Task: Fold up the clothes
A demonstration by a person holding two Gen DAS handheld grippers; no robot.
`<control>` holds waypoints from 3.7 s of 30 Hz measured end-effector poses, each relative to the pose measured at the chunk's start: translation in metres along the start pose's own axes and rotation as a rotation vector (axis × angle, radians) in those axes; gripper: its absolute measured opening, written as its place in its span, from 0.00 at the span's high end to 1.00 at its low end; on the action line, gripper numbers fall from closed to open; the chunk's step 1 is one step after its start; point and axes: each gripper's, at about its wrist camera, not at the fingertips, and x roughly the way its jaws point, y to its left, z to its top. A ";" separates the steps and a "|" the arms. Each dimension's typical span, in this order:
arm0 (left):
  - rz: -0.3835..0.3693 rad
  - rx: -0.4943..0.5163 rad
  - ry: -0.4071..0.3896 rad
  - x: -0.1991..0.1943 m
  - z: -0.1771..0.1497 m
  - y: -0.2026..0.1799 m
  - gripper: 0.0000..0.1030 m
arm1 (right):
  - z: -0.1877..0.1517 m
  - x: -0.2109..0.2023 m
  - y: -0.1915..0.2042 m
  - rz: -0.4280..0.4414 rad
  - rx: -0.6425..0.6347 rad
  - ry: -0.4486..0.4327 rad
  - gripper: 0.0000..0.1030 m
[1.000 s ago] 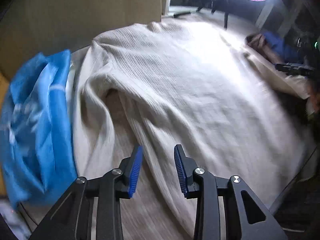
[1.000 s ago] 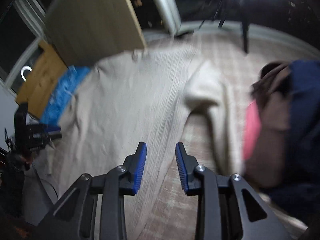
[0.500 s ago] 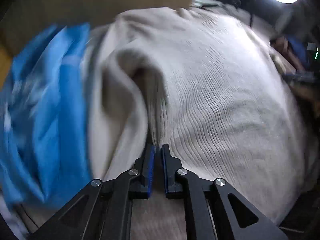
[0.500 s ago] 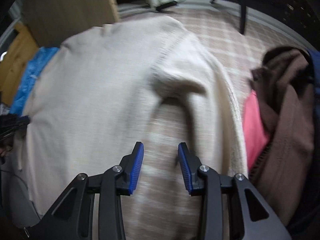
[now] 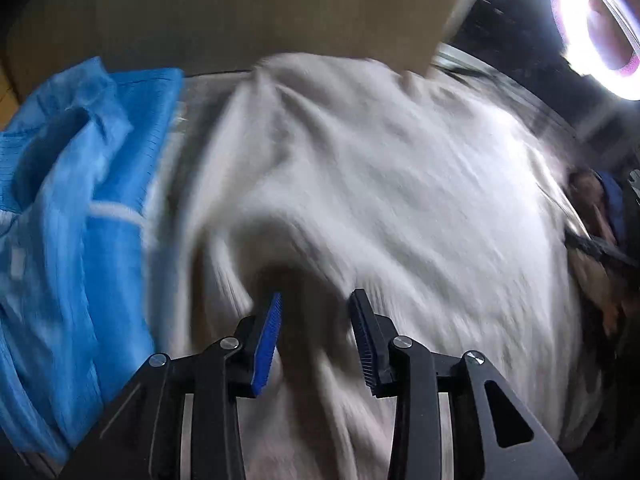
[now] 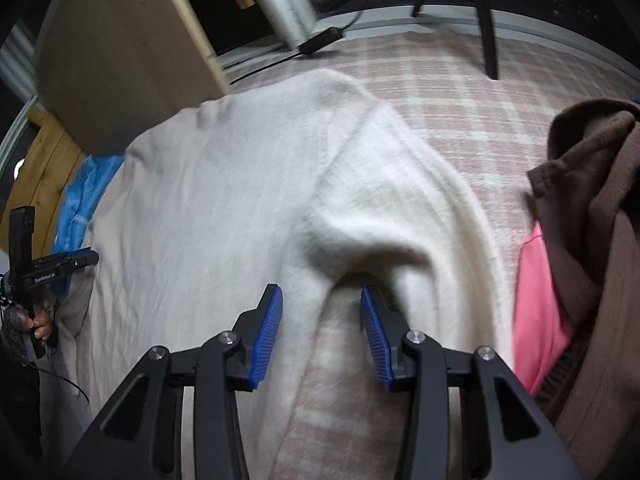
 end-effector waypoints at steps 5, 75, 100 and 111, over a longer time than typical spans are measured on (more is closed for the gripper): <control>0.081 -0.006 -0.035 0.001 0.009 0.006 0.89 | 0.012 0.007 -0.010 0.032 0.043 -0.014 0.60; -0.124 0.010 0.038 -0.092 -0.218 -0.003 0.97 | -0.258 -0.103 0.068 0.217 -0.115 0.058 0.59; -0.126 0.048 0.028 -0.104 -0.193 0.002 0.97 | -0.259 -0.123 0.098 0.270 -0.233 0.052 0.97; -0.172 0.090 0.247 -0.024 -0.226 -0.028 0.97 | -0.284 -0.166 0.026 0.019 0.077 0.090 0.98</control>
